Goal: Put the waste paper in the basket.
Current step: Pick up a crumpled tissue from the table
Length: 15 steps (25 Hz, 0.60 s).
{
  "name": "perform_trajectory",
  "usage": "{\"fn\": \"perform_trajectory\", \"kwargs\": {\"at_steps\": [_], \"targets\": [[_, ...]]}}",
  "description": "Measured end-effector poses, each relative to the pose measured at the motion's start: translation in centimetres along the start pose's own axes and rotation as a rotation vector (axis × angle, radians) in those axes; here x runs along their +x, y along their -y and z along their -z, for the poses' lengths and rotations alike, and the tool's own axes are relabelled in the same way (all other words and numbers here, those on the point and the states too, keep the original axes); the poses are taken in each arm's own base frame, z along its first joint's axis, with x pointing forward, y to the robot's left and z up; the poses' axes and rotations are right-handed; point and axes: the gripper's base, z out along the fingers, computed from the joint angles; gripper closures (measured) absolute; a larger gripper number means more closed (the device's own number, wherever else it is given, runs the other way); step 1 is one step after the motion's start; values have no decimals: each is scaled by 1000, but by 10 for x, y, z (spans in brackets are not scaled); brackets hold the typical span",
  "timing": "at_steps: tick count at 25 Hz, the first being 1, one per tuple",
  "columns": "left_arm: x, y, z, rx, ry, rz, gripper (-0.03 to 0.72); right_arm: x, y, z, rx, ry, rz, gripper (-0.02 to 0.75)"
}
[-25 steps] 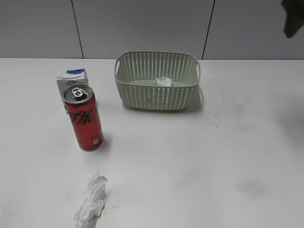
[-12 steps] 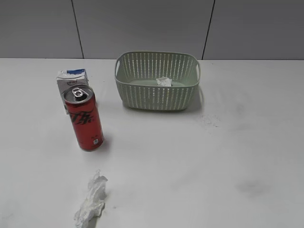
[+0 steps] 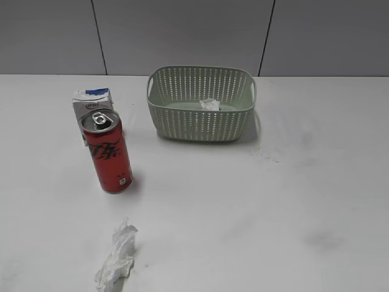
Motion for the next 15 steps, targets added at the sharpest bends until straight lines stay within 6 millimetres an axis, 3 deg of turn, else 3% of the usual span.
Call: {"fn": "perform_trajectory", "kwargs": {"at_steps": [5,15], "targets": [[-9,3,-9,89,-90,-54,100,27,-2,5,5,87,1,147],[-46,19,-43,213,-328,-226,100,40,-3,25,16,272,3,146]]}}
